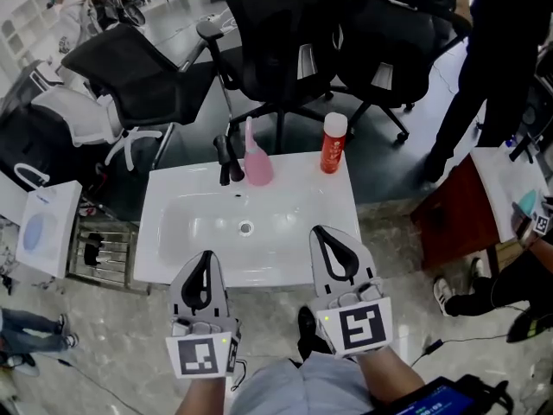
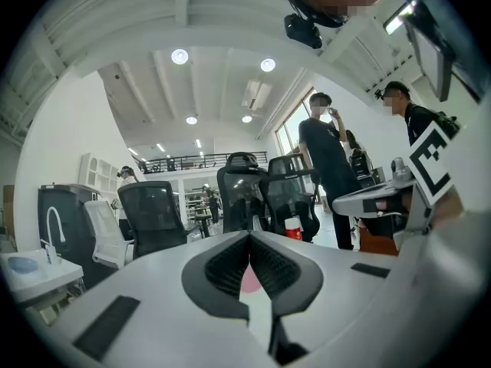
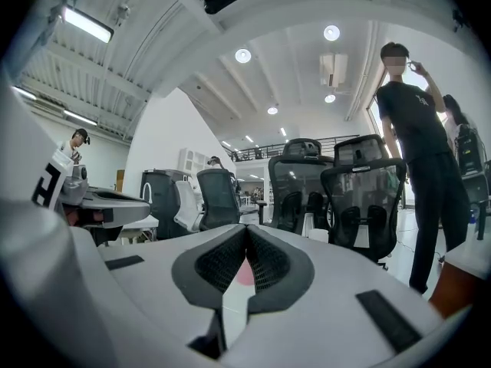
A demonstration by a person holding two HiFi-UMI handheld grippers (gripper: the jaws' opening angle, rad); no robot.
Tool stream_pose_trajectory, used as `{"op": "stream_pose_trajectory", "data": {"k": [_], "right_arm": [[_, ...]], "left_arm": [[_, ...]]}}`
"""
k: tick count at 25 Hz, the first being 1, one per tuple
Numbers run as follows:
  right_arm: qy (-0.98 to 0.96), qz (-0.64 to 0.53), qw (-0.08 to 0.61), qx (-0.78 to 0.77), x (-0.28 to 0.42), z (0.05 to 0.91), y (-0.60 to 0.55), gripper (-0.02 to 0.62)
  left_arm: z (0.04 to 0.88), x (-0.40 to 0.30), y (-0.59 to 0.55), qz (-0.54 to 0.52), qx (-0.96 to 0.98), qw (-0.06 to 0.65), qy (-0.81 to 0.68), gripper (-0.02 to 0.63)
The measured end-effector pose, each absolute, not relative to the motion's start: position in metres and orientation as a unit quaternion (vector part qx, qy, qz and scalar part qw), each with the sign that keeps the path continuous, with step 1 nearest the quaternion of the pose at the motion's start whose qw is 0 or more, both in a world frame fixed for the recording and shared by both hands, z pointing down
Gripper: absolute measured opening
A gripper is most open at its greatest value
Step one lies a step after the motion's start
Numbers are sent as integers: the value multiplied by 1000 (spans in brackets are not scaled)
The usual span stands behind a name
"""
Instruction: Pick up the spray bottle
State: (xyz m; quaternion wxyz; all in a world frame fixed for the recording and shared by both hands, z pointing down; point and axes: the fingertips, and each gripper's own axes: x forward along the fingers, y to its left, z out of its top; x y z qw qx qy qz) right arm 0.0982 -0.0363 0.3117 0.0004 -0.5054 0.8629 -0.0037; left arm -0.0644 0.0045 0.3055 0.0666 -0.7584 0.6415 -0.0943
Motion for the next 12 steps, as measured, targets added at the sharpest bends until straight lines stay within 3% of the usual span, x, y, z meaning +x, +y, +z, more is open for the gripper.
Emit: {"op": "stream_pose_trajectory", "data": {"k": [12], "right_arm": [[875,-10,-29,-483,76,317,-105,15]], "left_arm": [[302,-105,-35,-88,-723,63,682,16]]}}
